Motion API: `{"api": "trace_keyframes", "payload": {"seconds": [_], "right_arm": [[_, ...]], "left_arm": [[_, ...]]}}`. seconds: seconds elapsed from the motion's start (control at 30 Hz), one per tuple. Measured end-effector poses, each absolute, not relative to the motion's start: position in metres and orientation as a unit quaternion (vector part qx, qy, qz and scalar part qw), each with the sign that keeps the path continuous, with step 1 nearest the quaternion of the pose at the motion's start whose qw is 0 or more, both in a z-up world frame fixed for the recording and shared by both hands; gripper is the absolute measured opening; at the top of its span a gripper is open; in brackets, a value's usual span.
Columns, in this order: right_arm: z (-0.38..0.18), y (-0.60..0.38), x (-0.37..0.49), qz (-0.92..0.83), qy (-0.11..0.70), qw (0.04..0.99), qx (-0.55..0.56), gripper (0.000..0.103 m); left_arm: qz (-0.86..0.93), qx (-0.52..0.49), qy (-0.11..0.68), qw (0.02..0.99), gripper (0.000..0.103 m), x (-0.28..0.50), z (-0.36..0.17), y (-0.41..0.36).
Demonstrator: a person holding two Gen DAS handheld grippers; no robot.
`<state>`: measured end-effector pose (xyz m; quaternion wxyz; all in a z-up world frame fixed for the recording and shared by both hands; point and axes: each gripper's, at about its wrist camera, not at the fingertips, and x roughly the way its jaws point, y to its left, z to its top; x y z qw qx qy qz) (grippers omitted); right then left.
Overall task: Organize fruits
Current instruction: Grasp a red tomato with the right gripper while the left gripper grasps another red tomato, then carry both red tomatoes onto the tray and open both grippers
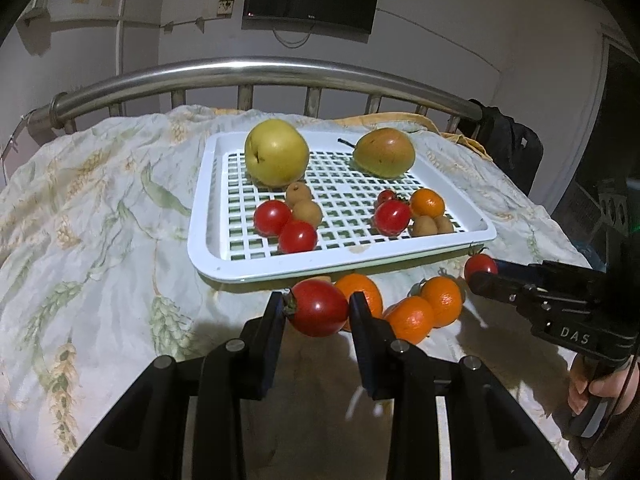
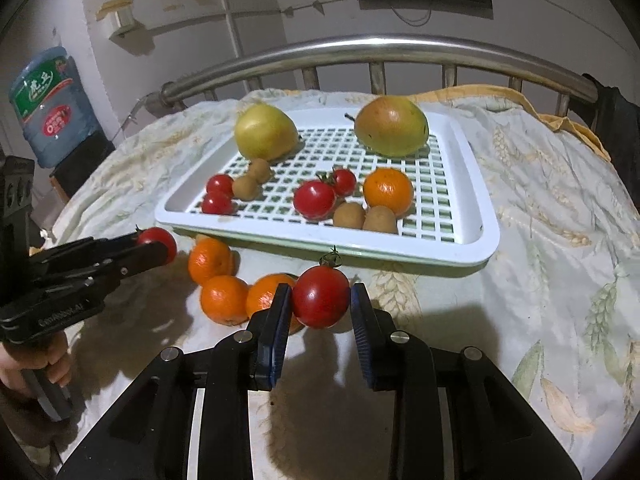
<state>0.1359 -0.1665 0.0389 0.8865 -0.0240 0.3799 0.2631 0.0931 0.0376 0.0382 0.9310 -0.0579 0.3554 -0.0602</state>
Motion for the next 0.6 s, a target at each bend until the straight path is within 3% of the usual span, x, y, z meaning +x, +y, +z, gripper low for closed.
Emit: {"api": "trace_keyframes", "payload": {"seconds": [0.6], "right_arm": [[0.096,-0.189,0.14,0.256,0.323,0.911,0.008,0.028]], "left_arm": [[-0.061,-0.049,0.319,0.944,0.035,0.096,0.077,0.026]]}}
